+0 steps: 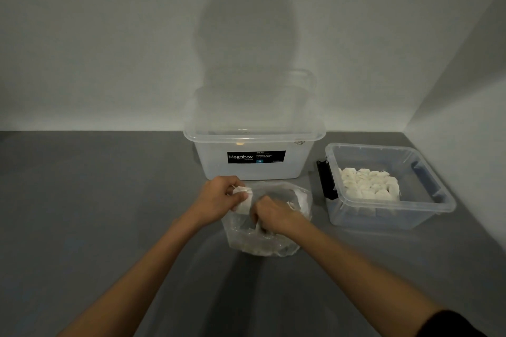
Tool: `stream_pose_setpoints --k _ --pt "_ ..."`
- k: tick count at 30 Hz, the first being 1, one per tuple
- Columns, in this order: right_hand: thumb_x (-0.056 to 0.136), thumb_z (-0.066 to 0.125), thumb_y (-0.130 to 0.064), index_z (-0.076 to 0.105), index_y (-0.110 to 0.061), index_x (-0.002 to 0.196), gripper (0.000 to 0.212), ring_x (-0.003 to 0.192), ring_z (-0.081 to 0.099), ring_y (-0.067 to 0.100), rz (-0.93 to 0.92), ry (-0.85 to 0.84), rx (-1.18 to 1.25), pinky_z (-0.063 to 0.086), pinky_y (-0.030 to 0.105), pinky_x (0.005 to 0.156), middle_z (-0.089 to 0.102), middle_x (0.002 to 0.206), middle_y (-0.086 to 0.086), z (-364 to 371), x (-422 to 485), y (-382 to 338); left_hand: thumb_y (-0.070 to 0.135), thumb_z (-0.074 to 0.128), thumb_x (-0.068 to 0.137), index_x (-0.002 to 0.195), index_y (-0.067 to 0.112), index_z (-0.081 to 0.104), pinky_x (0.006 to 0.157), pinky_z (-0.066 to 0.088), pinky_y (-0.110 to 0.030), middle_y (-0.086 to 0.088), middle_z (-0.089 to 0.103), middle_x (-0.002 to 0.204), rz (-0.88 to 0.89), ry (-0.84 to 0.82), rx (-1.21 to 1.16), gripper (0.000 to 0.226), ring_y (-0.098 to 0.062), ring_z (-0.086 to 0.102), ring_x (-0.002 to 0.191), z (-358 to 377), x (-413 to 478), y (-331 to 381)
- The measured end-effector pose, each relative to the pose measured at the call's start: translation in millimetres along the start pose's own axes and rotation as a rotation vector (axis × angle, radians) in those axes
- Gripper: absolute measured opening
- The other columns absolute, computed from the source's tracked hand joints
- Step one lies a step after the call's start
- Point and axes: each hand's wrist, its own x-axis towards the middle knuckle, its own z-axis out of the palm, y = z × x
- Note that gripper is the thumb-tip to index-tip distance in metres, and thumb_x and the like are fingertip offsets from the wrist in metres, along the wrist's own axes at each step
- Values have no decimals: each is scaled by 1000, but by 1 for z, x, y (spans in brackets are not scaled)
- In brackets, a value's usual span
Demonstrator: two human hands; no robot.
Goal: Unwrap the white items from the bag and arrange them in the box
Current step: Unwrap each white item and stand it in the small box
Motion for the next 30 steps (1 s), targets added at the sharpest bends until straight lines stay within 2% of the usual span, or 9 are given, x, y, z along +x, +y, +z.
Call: stream_pose_setpoints --k 2,5,8,11,15,20,24,27,30 --pt "83 43 -14 63 -9 78 21 62 58 21 -25 -11 -42 38 26 54 63 64 6 2 2 0 18 67 86 86 12 68 67 54 -35 -1 67 63 -6 7 -14 6 -13 63 58 0 0 1" --pt "85 56 -6 62 -7 86 6 72 62 25 -213 -45 -384 46 31 62 63 76 7 -8 -6 -1 22 67 87 88 12 69 69 54 -39 -5 70 68 -12 7 -8 10 -16 66 63 -1 -1 1" --pt "82 61 -8 57 -15 81 8 75 61 23 -392 105 -527 48 35 63 62 81 5 -25 -18 -2 26 67 87 88 16 70 71 53 -32 -2 72 73 -12 29 10 11 -15 68 71 -4 -1 4" --pt "82 58 -8 55 -19 81 12 73 61 18 -386 216 -215 51 31 63 63 79 0 -46 -31 0 28 68 86 86 20 70 69 51 -29 -3 72 74 -32 86 20 8 -14 67 72 -7 0 8" --pt "86 65 -5 63 -15 93 12 51 63 9 -308 182 350 47 19 44 69 71 8 -73 -51 8 28 71 83 90 19 71 71 52 -30 -6 72 74 -74 147 -42 12 -18 68 75 -8 5 14" --pt "88 63 -2 67 -2 97 10 59 65 12 -206 103 736 49 19 48 69 75 9 -98 -63 24 29 71 83 91 20 71 82 56 -40 -1 74 75 -45 75 -103 12 -13 70 77 -4 14 35" --pt "88 62 -1 64 -4 89 4 65 67 15 -133 55 1051 52 22 53 68 78 11 -111 -72 39 21 70 84 93 17 65 73 54 -31 7 71 70 6 59 -195 11 -3 67 66 4 20 62" --pt "86 63 -2 60 -8 85 7 67 68 16 -58 1 1295 52 23 50 70 79 9 -114 -76 53 13 65 88 96 16 62 77 55 -39 11 64 58 37 26 -277 9 -3 62 58 15 25 80" --pt "80 68 -8 62 -10 89 10 67 65 14 -11 -53 1470 51 22 52 70 82 7 -116 -78 62 11 61 89 94 15 69 89 55 -41 0 74 79 76 -73 -310 11 -16 71 79 28 30 98"
